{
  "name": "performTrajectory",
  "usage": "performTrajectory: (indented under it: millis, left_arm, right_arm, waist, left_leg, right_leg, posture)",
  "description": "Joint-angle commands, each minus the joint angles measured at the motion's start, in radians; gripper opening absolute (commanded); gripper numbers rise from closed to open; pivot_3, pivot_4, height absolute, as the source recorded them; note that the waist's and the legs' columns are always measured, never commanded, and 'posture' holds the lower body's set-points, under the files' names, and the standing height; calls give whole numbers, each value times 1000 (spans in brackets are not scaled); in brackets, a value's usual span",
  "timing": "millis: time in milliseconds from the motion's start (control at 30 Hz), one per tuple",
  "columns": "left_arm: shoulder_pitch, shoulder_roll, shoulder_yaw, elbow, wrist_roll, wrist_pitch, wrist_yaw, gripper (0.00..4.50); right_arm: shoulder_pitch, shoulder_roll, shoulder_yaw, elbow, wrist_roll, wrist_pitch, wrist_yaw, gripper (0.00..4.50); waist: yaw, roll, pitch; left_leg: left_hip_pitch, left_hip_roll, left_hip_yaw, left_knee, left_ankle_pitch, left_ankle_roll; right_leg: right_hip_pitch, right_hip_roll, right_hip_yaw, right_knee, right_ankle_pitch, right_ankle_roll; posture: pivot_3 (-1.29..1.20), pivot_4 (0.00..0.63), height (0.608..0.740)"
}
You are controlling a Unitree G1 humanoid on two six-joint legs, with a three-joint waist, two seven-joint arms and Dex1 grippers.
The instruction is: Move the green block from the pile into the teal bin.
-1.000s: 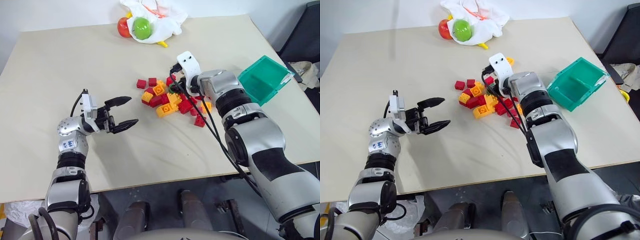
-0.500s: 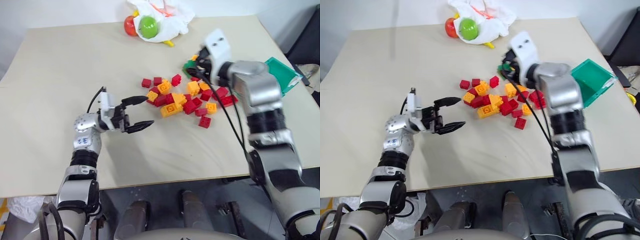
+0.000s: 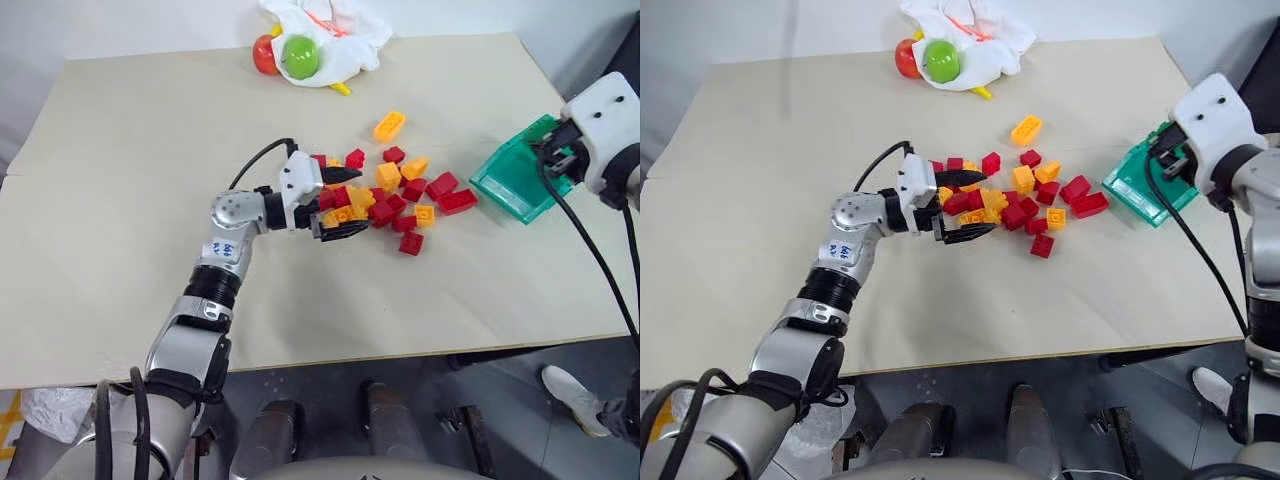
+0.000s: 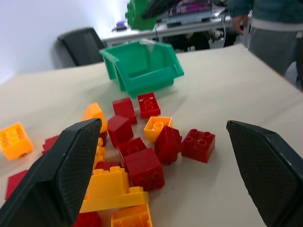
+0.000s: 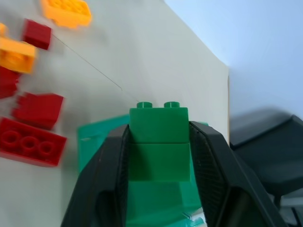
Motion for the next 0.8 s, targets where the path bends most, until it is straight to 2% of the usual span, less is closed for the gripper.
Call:
performTrajectory:
  millis: [33,100,167,300,433,633,700,800]
  left_arm:
    - [-61,-6,-4,37,21,4,34,4500]
    - [-78,-13,12,59,0,19,25,4500]
    - [-83,-12,22,68,-10,29,22,4500]
    - [-43,16,38,25,-34,40,-22,4500]
    - [26,50,78,-74,-88,93,-36,4500]
    - [142,194,147,-206,-205,227,-167,4500]
    - [184,261,167,-220,-215,254,-194,4500]
    - [237,338,195,-220,-226,280,-216,4500]
  right_arm:
    - [-59,5,-4,146,-6,-128,-23,1799]
    - [-106,17,12,309,-25,-242,-55,2463]
    - [-136,18,20,388,-31,-298,-66,3153]
    - [-134,18,5,344,0,-296,-48,4491]
    - [-31,36,-43,135,105,-222,19,4491]
    - [331,80,-182,-289,440,-96,238,4491]
    - [457,107,-222,-346,500,-180,316,4491]
    - [548,119,-238,-314,498,-264,361,4491]
  waist:
    - [0,0,0]
    - [-2,0,0]
    - [-1,0,0]
    - [-3,0,0]
    - [-3,0,0]
    - [5,0,0]
    - [7,0,0]
    - [6,0,0]
  left_leg:
    - [0,1,0,0,0,0]
    - [0,0,1,0,0,1]
    - [0,1,2,0,0,1]
    - [-2,2,2,-2,0,2]
    - [-2,4,2,-2,0,2]
    - [-3,3,-2,0,0,1]
    - [-3,2,-3,1,-1,2]
    - [1,2,-3,1,-1,3]
  right_leg:
    - [0,0,0,0,0,0]
    - [0,0,1,-1,1,1]
    - [0,-1,1,-2,2,2]
    - [-1,-1,1,-4,2,2]
    - [-2,0,1,-5,2,2]
    - [0,0,-1,-5,2,2]
    - [1,-1,-1,-6,3,3]
    - [7,0,-1,-9,4,5]
  posture:
    - [0,150,740]
    - [0,150,740]
    - [0,150,740]
    - [0,150,740]
    - [0,150,740]
    - [0,150,740]
    - [0,150,740]
    - [0,150,740]
